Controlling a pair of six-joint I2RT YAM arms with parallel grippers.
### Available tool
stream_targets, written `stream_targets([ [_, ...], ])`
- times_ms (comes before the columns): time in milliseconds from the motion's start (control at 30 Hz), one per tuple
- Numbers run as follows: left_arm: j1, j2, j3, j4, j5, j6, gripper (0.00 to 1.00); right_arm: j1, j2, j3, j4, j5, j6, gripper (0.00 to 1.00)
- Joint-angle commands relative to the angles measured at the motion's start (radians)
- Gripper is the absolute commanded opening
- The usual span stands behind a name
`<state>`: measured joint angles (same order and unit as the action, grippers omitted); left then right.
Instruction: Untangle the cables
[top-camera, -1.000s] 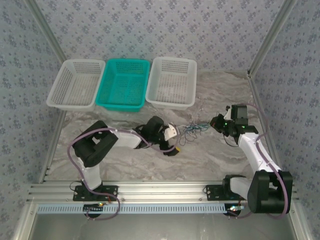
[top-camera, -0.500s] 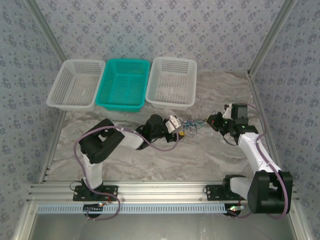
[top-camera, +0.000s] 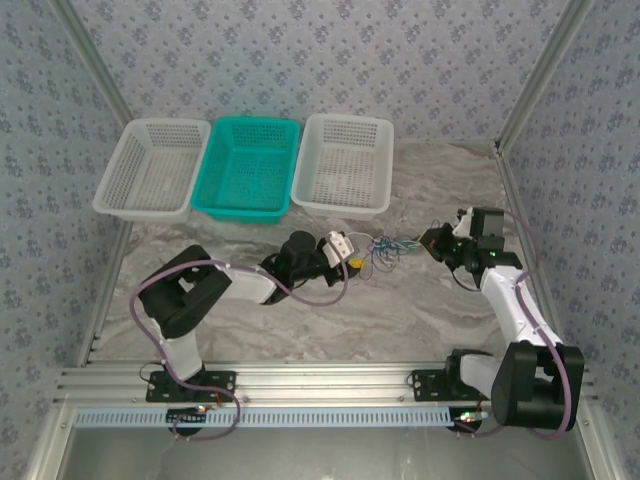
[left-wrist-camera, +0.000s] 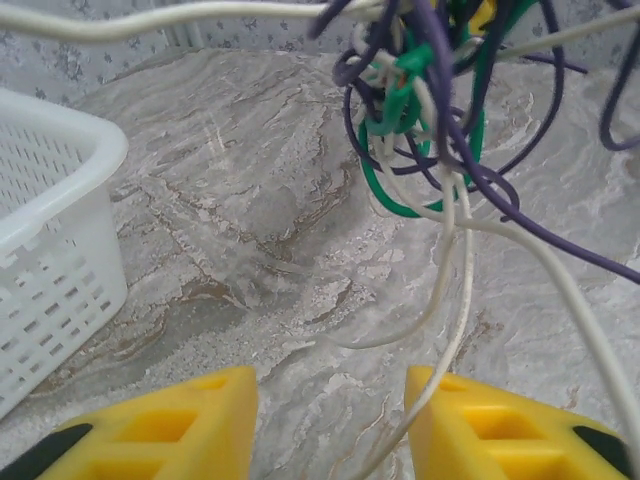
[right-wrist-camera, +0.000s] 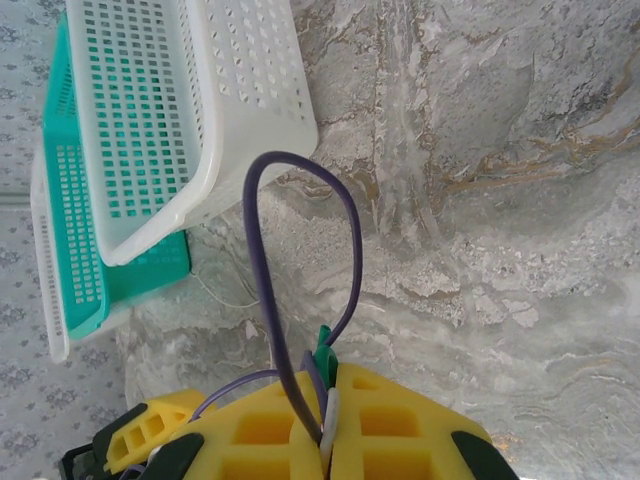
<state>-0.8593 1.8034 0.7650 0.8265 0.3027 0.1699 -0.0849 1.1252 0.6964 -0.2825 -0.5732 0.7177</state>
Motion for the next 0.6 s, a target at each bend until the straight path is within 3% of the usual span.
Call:
stream_targets([
  [0, 0.002, 0.002, 0.035, 0.012, 0.024, -0.014, 0.32, -0.003, -0.002, 0.028, 0.001, -0.042, 0.000, 0.00],
  [100, 0.001, 0.021, 0.064, 0.018, 0.033, -0.026, 0.22, -0.005, -0.006, 0.030, -0.007, -0.041, -0.003, 0.00],
  [233, 0.006, 0.019, 0.057, 0.042, 0.027, -0.045, 0.00, -0.024, -0.019, 0.023, -0.030, -0.020, -0.009, 0.00],
  [400, 0.064, -0.060, -0.021, 0.065, -0.014, -0.165, 0.00, -0.099, -0.053, -0.027, -0.018, -0.005, 0.017, 0.00],
  [567, 0.099, -0.265, -0.130, -0.024, -0.158, -0.212, 0.00, -0.148, -0.066, -0.041, -0.080, 0.066, -0.039, 0.00],
])
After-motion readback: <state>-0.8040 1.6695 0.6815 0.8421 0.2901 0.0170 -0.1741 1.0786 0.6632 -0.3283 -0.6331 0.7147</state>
